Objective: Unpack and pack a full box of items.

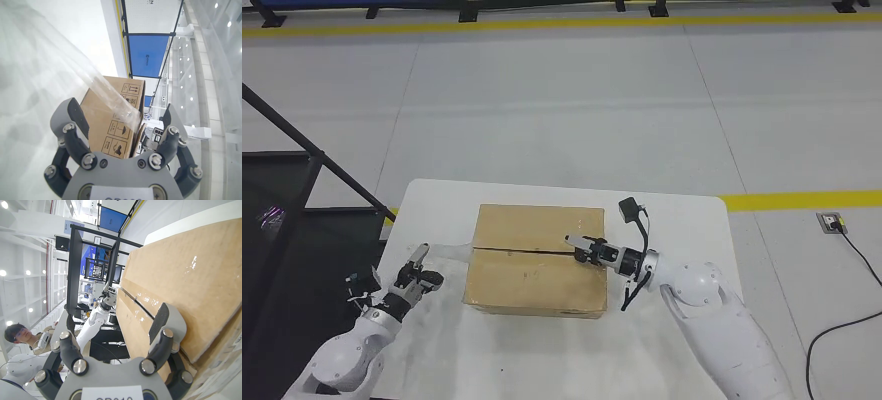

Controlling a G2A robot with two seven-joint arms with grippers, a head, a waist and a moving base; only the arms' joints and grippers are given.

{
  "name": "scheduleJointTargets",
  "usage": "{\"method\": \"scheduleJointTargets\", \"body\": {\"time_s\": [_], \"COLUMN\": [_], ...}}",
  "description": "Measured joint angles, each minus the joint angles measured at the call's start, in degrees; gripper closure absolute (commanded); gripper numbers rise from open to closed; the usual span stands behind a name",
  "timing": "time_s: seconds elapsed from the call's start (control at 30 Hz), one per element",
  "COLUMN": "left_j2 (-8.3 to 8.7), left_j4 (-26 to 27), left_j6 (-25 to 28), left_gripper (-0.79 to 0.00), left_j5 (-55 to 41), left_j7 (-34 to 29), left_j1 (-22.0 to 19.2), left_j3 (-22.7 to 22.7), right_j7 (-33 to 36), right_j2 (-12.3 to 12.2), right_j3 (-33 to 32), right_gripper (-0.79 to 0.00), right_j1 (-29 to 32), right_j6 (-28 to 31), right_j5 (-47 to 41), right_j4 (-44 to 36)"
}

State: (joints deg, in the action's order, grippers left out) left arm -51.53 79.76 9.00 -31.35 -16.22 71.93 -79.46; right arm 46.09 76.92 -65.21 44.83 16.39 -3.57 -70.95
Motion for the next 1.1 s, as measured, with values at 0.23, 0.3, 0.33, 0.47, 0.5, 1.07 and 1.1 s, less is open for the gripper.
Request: {"method": "scheduleJointTargets", "body": {"time_s": [0.23,0.3,0.33,0.47,0.5,1.07,1.1], "left_j2": [-2.0,-2.85,-3.23,-4.95,-5.28,-6.93,-6.84], "left_j4": [-6.53,-9.29,-10.27,-14.49,-15.32,-12.57,-11.17], "left_j6": [-4.45,-4.29,-3.82,-1.59,-1.14,19.88,20.4], "left_gripper": [-0.785,-0.785,-0.785,-0.785,-0.785,-0.785,-0.785], "left_j5": [-3.23,-3.56,-3.78,-5.39,-6.07,-2.96,-1.75], "left_j7": [-0.65,-0.14,0.02,1.13,1.47,6.84,7.93], "left_j1": [-6.86,-9.69,-10.76,-14.75,-15.53,-13.12,-12.3], "left_j3": [4.94,6.91,7.74,10.7,11.13,6.2,5.49], "right_j7": [0.0,0.0,0.0,0.0,0.0,0.0,0.0], "right_j2": [0.0,0.0,0.0,0.0,0.0,0.0,0.0], "right_j3": [0.0,0.0,0.0,0.0,0.0,0.0,0.0], "right_gripper": [-0.785,-0.785,-0.785,-0.785,-0.785,-0.785,-0.785], "right_j1": [0.0,0.0,0.0,0.0,0.0,0.0,0.0], "right_j6": [0.0,0.0,0.0,0.0,0.0,0.0,0.0], "right_j5": [0.0,0.0,0.0,0.0,0.0,0.0,0.0], "right_j4": [0.0,0.0,0.0,0.0,0.0,0.0,0.0]}}
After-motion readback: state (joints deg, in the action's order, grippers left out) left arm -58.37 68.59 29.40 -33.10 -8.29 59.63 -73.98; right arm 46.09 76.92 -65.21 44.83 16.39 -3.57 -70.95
